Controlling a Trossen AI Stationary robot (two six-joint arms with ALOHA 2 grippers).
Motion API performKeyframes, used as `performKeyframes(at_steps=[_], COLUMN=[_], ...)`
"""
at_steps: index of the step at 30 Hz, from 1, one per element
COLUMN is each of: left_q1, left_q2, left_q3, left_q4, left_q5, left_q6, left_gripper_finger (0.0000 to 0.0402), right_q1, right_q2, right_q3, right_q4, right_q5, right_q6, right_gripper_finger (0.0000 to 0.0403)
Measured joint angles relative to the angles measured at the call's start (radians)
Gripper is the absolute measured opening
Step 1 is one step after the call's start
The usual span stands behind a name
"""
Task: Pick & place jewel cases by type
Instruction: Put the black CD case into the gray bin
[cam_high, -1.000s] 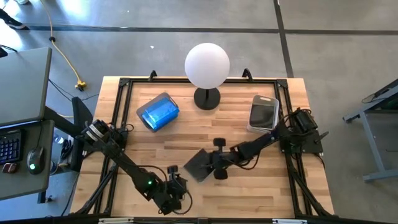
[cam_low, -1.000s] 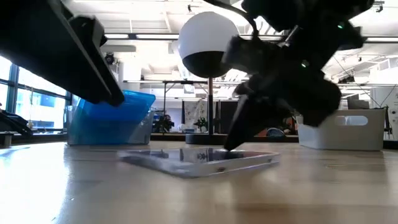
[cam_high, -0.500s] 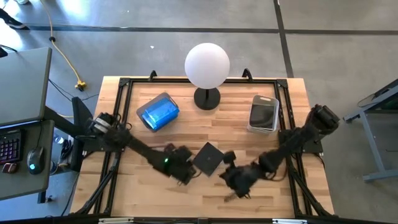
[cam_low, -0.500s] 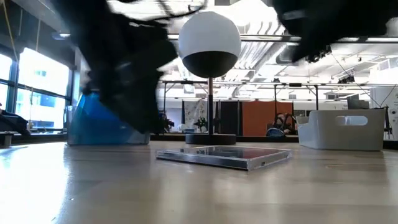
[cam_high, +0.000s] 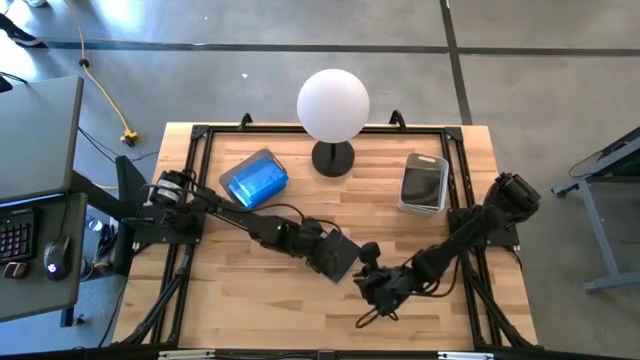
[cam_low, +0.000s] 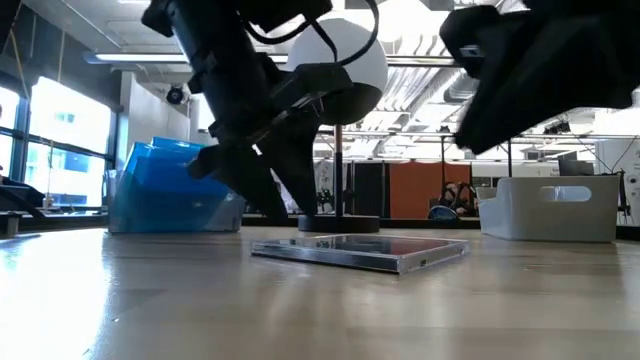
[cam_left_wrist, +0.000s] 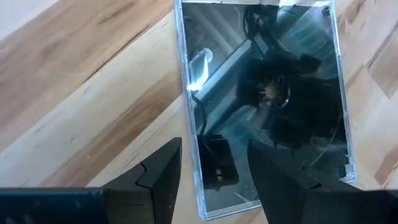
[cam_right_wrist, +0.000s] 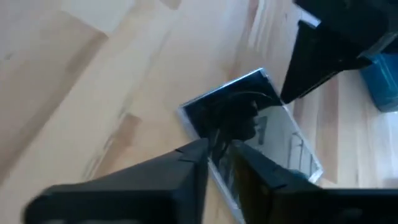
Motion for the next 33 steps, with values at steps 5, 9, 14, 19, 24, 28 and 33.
performKeyframes(at_steps=[5, 9, 14, 19, 24, 28, 33], left_q1=[0.036, 0.066, 0.098, 0.105, 0.105, 0.107, 0.107], left_q2=[0.0, 0.0, 0.0, 0.033, 0.064, 0.085, 0.098], left_q3=[0.0, 0.0, 0.0, -0.003, 0.003, 0.001, 0.0], left_q4=[0.004, 0.003, 0.023, 0.013, 0.058, 0.117, 0.17], left_q5=[0.044, 0.05, 0.079, 0.128, 0.154, 0.197, 0.236], left_q6=[-0.001, 0.009, 0.026, 0.025, 0.02, 0.018, 0.025], left_gripper_finger=[0.0182, 0.0182, 0.0182, 0.0182, 0.0182, 0.0182, 0.0182], right_q1=[-0.034, -0.036, -0.043, -0.059, -0.092, -0.13, -0.153], right_q2=[0.0, 0.039, 0.157, 0.196, 0.187, 0.185, 0.187], right_q3=[0.001, 0.002, 0.002, 0.006, 0.005, 0.005, 0.004], right_q4=[-0.031, -0.071, -0.063, -0.032, -0.031, -0.031, -0.026], right_q5=[-0.004, -0.019, 0.058, 0.104, 0.05, -0.012, -0.014], right_q6=[-0.027, -0.042, -0.072, -0.126, -0.136, -0.178, -0.268], right_gripper_finger=[0.0129, 0.0183, 0.0215, 0.0212, 0.0205, 0.0204, 0.0204])
